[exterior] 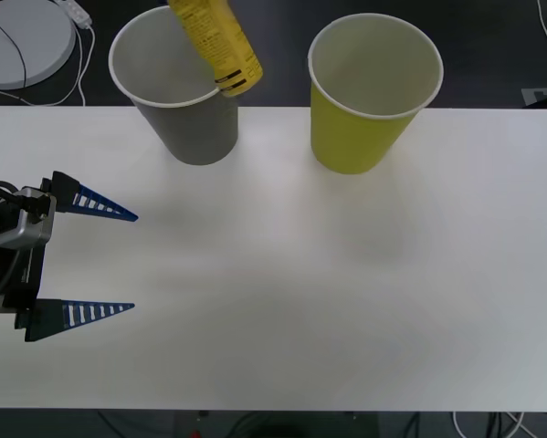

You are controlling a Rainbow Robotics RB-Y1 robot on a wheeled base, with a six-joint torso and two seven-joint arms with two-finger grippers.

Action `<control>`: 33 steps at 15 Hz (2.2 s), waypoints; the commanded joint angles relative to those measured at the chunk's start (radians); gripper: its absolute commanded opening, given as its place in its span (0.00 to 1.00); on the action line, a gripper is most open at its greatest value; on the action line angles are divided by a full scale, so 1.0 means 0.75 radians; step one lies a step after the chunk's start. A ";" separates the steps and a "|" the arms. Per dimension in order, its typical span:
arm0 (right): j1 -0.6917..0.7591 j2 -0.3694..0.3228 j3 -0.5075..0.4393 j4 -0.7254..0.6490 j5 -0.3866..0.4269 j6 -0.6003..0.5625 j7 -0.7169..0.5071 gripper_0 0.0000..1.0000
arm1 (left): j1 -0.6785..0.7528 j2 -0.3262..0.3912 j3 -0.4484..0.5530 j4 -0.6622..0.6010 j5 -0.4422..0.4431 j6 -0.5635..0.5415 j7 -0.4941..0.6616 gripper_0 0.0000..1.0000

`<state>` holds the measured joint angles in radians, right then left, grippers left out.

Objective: Put the can into the green bin and the plastic bottle into the gray bin

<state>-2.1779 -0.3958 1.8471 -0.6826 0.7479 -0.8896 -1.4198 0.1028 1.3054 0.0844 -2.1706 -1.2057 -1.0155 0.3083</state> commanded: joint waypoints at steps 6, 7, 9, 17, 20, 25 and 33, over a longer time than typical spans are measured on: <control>-0.003 0.119 0.026 0.153 -0.022 0.006 -0.007 0.00 | 0.000 0.000 0.000 0.000 0.000 0.000 0.000 1.00; -0.003 0.121 0.026 0.155 -0.024 0.014 -0.007 0.00 | 0.000 0.000 0.000 0.000 0.000 0.000 0.000 1.00; -0.003 0.131 0.032 0.166 -0.022 0.033 -0.007 0.00 | 0.000 0.000 0.000 0.000 0.000 0.000 0.000 1.00; -0.001 0.155 0.049 0.182 -0.028 0.088 -0.007 0.00 | 0.000 0.000 0.000 0.000 0.000 0.000 0.000 1.00; -0.001 0.155 0.047 0.182 -0.036 0.092 -0.007 0.00 | 0.000 0.000 0.000 0.000 0.000 0.000 0.000 1.00; -0.001 0.155 0.049 0.182 -0.046 0.106 -0.005 0.49 | 0.000 0.000 0.000 0.000 0.000 0.000 0.000 1.00; -0.001 0.155 0.049 0.180 -0.065 0.127 0.026 1.00 | 0.000 0.000 0.000 0.000 0.000 0.000 0.000 1.00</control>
<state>-2.1784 -0.2782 1.8837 -0.5471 0.6995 -0.7959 -1.4010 0.1028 1.3054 0.0844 -2.1706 -1.2057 -1.0155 0.3083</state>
